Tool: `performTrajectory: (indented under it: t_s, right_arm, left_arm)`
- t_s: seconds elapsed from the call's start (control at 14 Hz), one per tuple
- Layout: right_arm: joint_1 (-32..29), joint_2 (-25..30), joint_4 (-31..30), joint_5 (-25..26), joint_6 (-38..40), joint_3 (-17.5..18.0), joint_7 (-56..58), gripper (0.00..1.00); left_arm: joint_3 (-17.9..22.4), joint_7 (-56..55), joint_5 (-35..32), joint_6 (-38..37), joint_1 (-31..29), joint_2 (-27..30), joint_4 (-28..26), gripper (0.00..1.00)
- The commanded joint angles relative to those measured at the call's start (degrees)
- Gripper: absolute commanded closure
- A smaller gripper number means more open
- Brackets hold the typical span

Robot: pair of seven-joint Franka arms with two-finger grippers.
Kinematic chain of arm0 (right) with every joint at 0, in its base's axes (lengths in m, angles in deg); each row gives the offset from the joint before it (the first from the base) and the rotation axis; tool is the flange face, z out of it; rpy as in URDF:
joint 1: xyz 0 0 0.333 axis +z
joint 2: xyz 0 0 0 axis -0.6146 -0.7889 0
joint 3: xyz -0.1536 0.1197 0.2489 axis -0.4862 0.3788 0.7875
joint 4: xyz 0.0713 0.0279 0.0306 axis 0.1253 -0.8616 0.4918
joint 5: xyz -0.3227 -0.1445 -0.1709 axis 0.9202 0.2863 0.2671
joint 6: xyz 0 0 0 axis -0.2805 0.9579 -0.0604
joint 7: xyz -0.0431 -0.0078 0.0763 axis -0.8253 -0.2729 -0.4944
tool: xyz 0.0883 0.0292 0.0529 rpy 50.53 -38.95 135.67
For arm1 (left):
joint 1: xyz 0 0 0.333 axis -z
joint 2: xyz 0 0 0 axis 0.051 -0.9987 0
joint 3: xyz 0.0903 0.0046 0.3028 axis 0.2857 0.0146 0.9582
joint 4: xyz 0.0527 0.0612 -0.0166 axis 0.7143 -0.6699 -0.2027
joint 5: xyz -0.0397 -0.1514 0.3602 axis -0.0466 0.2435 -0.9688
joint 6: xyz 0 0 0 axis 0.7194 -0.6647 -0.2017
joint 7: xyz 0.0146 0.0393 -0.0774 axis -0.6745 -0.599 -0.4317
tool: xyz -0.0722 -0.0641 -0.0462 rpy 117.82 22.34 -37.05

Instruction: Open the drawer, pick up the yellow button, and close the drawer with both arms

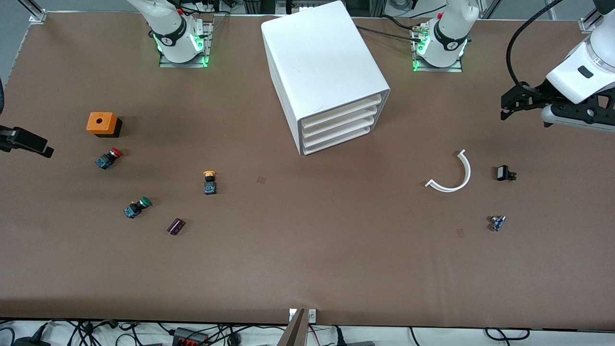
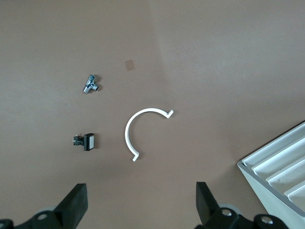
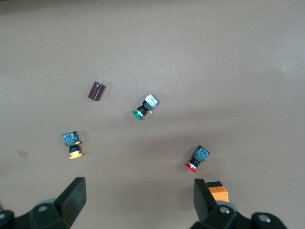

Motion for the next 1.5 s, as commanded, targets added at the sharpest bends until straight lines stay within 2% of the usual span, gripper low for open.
performTrajectory:
  t_s: [0.0,0.29,0.43,1.43]
  right_arm:
    - [-0.91,3.54,-5.75,1.0,-1.93,0.96,2.34,0.0]
    - [-0.82,9.6,-15.15,1.0,-6.06,1.05,1.64,0.0]
    - [-0.82,12.06,-17.54,1.0,-5.46,1.14,1.73,0.0]
    - [-0.12,11.81,-17.64,2.84,-4.49,1.23,2.17,0.0]
  left_arm:
    - [0.57,0.99,0.71,-0.77,0.57,0.16,0.6,0.0]
    - [0.57,0.99,0.62,-1.21,0.66,0.08,0.86,0.0]
    - [0.49,0.99,0.62,-1.3,0.75,0.08,0.86,0.0]
    - [0.49,0.64,0.71,-1.65,0.66,0.16,0.86,0.0]
